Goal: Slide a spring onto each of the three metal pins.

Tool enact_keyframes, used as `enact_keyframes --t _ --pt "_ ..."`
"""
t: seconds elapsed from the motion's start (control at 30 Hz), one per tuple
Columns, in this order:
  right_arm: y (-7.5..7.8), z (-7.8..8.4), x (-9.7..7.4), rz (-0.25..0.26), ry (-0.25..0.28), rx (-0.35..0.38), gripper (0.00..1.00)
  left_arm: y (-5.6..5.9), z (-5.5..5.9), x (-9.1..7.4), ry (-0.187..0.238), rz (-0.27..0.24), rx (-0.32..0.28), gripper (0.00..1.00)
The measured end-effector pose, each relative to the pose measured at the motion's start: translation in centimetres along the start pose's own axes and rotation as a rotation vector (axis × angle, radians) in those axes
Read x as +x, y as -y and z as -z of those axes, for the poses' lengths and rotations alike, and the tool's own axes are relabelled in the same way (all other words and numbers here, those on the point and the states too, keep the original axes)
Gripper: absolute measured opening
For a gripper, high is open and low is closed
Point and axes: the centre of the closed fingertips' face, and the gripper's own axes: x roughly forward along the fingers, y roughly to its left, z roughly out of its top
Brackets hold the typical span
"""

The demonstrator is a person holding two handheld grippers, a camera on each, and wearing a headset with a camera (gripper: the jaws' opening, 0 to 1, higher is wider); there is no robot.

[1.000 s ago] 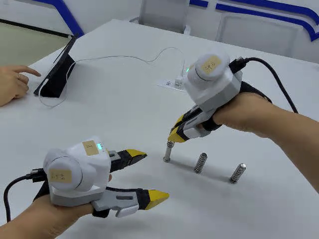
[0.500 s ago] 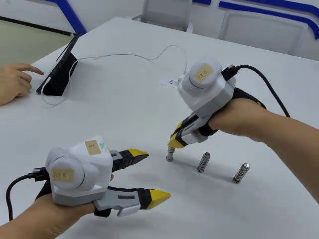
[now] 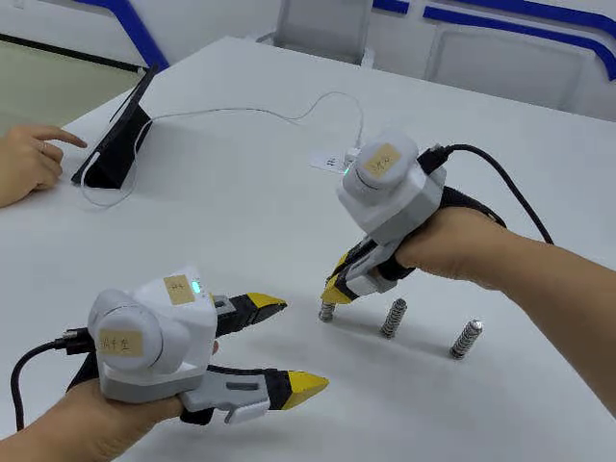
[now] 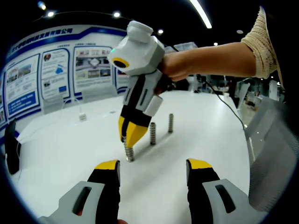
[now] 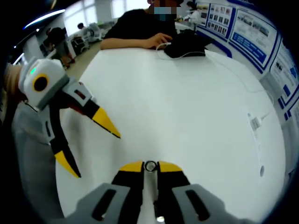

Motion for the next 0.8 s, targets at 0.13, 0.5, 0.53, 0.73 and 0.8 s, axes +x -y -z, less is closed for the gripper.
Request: enact_keyframes --t 0.13,0.5,0.53,0.73,0.8 --pt "-0.2 0.2 0.2 -0.004 -0.007 0.003 0.12 0.1 -0.1 0.0 0.001 0.002 0.002 0.57" --pt "-0.2 0.7 1.2 -0.009 -0.016 0.002 0.12 0.0 0.0 0.0 -0.001 0.001 -0.001 0.57" --pt "-0.2 0.7 1.3 -0.008 -0.016 0.000 0.12 0.0 0.1 0.0 -0.003 0.001 -0.002 0.57" --pt "-0.1 0.8 1.4 -0.006 -0.011 -0.005 0.13 -0.1 0.1 0.1 -0.002 -0.002 -0.003 0.58" --pt "-0.2 0.8 1.5 -0.007 -0.008 -0.003 0.14 -0.1 0.1 0.1 -0.002 -0.004 -0.002 0.58"
